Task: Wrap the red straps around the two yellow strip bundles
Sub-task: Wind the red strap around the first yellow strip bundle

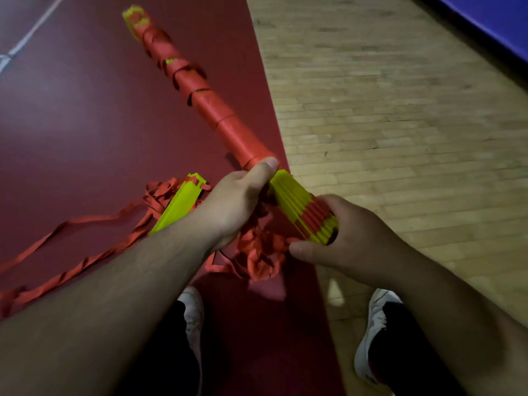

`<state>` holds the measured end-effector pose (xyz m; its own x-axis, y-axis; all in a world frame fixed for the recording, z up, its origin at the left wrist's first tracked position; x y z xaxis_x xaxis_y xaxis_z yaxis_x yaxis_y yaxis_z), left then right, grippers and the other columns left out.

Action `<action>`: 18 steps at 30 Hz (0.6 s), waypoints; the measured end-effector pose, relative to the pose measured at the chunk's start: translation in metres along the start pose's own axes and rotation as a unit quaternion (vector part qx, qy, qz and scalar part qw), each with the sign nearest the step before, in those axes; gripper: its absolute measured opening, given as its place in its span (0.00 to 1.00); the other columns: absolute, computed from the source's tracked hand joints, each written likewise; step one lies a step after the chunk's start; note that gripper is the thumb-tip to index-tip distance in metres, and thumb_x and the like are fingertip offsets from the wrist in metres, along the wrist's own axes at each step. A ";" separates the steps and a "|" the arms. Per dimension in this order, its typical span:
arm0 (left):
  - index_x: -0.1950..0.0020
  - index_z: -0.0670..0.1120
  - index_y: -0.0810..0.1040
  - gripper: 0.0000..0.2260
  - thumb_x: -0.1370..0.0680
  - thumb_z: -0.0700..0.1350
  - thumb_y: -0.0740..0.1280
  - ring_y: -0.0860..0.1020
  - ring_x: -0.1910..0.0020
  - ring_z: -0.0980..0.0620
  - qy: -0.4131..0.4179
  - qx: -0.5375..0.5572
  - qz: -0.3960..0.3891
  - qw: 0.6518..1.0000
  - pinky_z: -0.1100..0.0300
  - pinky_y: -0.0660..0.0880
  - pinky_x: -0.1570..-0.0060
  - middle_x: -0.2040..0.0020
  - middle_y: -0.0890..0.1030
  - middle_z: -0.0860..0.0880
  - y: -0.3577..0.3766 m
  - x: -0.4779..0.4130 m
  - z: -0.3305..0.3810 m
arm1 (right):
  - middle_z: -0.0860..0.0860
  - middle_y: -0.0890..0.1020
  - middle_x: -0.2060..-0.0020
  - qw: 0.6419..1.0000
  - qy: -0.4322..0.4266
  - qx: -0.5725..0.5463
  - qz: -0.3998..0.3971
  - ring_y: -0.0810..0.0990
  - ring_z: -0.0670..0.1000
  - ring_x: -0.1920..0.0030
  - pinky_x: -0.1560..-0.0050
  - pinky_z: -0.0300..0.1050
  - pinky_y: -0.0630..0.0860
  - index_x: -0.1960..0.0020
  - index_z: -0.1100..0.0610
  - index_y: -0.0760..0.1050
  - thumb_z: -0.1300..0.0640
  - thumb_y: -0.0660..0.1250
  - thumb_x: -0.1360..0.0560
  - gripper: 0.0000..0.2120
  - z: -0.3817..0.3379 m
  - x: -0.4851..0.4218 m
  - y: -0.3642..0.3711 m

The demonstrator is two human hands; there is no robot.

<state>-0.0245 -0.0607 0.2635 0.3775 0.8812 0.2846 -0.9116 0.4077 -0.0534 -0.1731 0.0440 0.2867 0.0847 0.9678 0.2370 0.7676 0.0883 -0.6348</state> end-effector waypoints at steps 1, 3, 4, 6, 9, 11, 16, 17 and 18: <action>0.54 0.34 0.81 0.32 0.31 0.66 0.64 0.75 0.62 0.44 0.020 -0.019 -0.019 0.999 0.51 0.68 0.58 0.58 0.81 0.31 0.000 0.001 0.003 | 0.44 0.84 0.57 0.994 0.017 -0.088 -0.070 0.83 0.41 0.57 0.58 0.38 0.76 0.45 0.45 0.76 0.39 0.78 0.35 0.23 0.002 0.001 0.004; 0.56 0.34 0.80 0.29 0.27 0.62 0.63 0.71 0.65 0.47 0.067 -0.059 -0.073 0.993 0.54 0.67 0.62 0.64 0.77 0.35 0.005 0.007 0.011 | 0.50 0.85 0.57 0.940 0.050 -0.290 -0.172 0.85 0.51 0.59 0.59 0.46 0.80 0.49 0.50 0.81 0.45 0.80 0.34 0.18 0.009 0.002 0.013; 0.59 0.36 0.80 0.24 0.25 0.59 0.63 0.71 0.66 0.49 0.091 -0.065 -0.102 0.988 0.57 0.67 0.65 0.66 0.76 0.40 0.009 0.011 0.015 | 0.52 0.85 0.58 0.910 0.058 -0.356 -0.204 0.84 0.53 0.60 0.61 0.46 0.80 0.50 0.52 0.82 0.48 0.80 0.34 0.17 0.013 0.003 0.017; 0.63 0.45 0.79 0.14 0.22 0.52 0.64 0.72 0.69 0.54 0.125 -0.054 -0.157 0.978 0.64 0.67 0.69 0.68 0.75 0.50 0.017 0.021 0.025 | 0.53 0.83 0.60 0.864 0.048 -0.420 -0.273 0.83 0.51 0.62 0.63 0.44 0.79 0.47 0.58 0.79 0.49 0.83 0.39 0.26 0.018 0.004 0.027; 0.65 0.49 0.78 0.12 0.22 0.48 0.63 0.71 0.70 0.59 0.162 -0.072 -0.209 0.962 0.67 0.67 0.69 0.69 0.74 0.55 0.024 0.026 0.029 | 0.52 0.82 0.61 0.839 0.014 -0.433 -0.330 0.81 0.49 0.62 0.62 0.42 0.76 0.48 0.60 0.80 0.47 0.84 0.42 0.29 0.022 0.006 0.043; 0.61 0.49 0.78 0.10 0.22 0.48 0.61 0.73 0.66 0.57 0.176 -0.101 -0.217 0.955 0.63 0.70 0.65 0.65 0.75 0.51 0.023 0.023 0.029 | 0.52 0.83 0.61 0.852 0.000 -0.423 -0.309 0.82 0.50 0.62 0.63 0.44 0.74 0.52 0.55 0.83 0.50 0.81 0.39 0.18 0.024 0.005 0.046; 0.69 0.54 0.77 0.21 0.21 0.61 0.59 0.70 0.74 0.64 0.173 -0.273 -0.182 0.929 0.71 0.66 0.70 0.75 0.73 0.60 0.015 0.010 0.027 | 0.51 0.81 0.69 0.961 0.006 -0.252 -0.118 0.78 0.47 0.72 0.69 0.42 0.72 0.59 0.54 0.80 0.55 0.74 0.36 0.07 0.024 -0.004 0.033; 0.70 0.51 0.75 0.23 0.23 0.63 0.59 0.69 0.76 0.63 0.162 -0.317 -0.169 0.919 0.70 0.65 0.72 0.77 0.71 0.59 0.010 0.007 0.025 | 0.50 0.80 0.71 0.978 0.015 -0.197 -0.062 0.77 0.46 0.73 0.69 0.44 0.72 0.62 0.52 0.80 0.52 0.74 0.38 0.07 0.027 -0.007 0.027; 0.71 0.49 0.74 0.23 0.24 0.64 0.60 0.68 0.78 0.63 0.155 -0.342 -0.163 0.912 0.70 0.64 0.73 0.78 0.70 0.58 0.005 0.003 0.023 | 0.48 0.80 0.73 0.988 0.024 -0.149 -0.016 0.77 0.46 0.73 0.68 0.46 0.73 0.63 0.52 0.79 0.50 0.74 0.39 0.09 0.030 -0.009 0.020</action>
<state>-0.0314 -0.0614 0.2861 0.7345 0.6689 0.1139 -0.4678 0.6208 -0.6291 -0.1774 0.0443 0.2501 0.0819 0.9529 0.2921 0.9226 0.0383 -0.3838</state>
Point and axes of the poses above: each hand's wrist, its own x-axis away from the middle knuckle, its own y-axis out of the palm, z = x × y, the point moved 5 cm from there along -x, towards the middle knuckle
